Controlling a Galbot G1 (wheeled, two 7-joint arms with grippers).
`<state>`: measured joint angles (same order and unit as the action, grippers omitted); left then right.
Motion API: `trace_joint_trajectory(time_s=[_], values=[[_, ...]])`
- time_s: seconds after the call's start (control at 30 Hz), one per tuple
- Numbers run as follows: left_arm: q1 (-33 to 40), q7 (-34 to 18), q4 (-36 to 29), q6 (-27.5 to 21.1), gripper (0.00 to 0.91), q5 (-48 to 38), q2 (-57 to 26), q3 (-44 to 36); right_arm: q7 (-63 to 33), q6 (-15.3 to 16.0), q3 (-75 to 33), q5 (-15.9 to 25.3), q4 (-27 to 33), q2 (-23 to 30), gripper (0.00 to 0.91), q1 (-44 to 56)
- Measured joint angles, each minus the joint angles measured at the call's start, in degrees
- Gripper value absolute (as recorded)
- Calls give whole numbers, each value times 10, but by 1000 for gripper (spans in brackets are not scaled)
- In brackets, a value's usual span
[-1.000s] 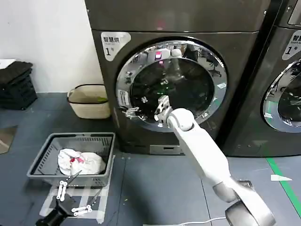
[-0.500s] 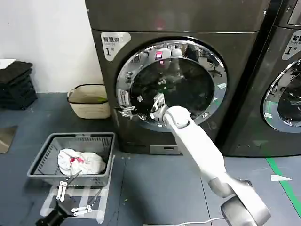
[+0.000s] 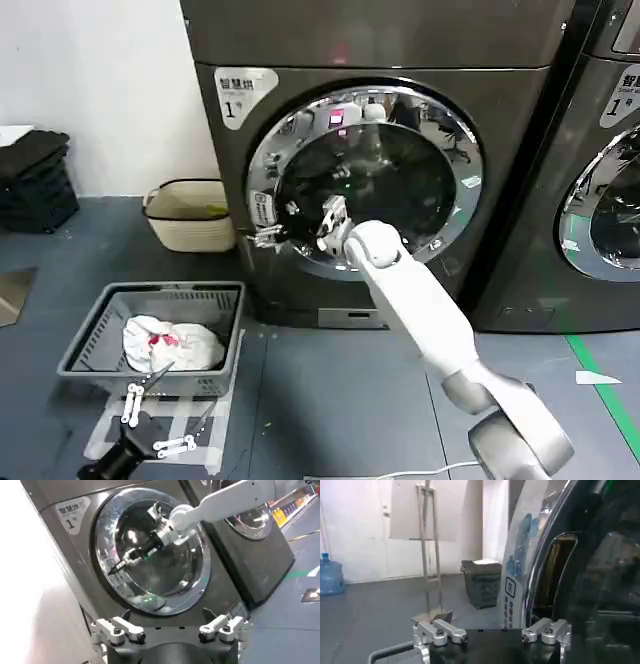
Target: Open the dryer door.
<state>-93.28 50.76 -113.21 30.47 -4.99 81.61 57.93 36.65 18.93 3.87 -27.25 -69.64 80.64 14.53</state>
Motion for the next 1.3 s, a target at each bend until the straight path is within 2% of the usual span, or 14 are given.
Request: trace_joint_trajectory(time_s=[0.53,1.03,1.3], values=[[3,-1,3,-4,907,-4,-1,-2,5,46,24,-87,-144,-74,907,51],[5,-5,-2,-7,907,-9,-7,-2,19,63,24,-168,-283,-151,907,97],[15,-8,0,-12,907,-14,-16,-11,49,65,7,-201,-324,-184,907,123]])
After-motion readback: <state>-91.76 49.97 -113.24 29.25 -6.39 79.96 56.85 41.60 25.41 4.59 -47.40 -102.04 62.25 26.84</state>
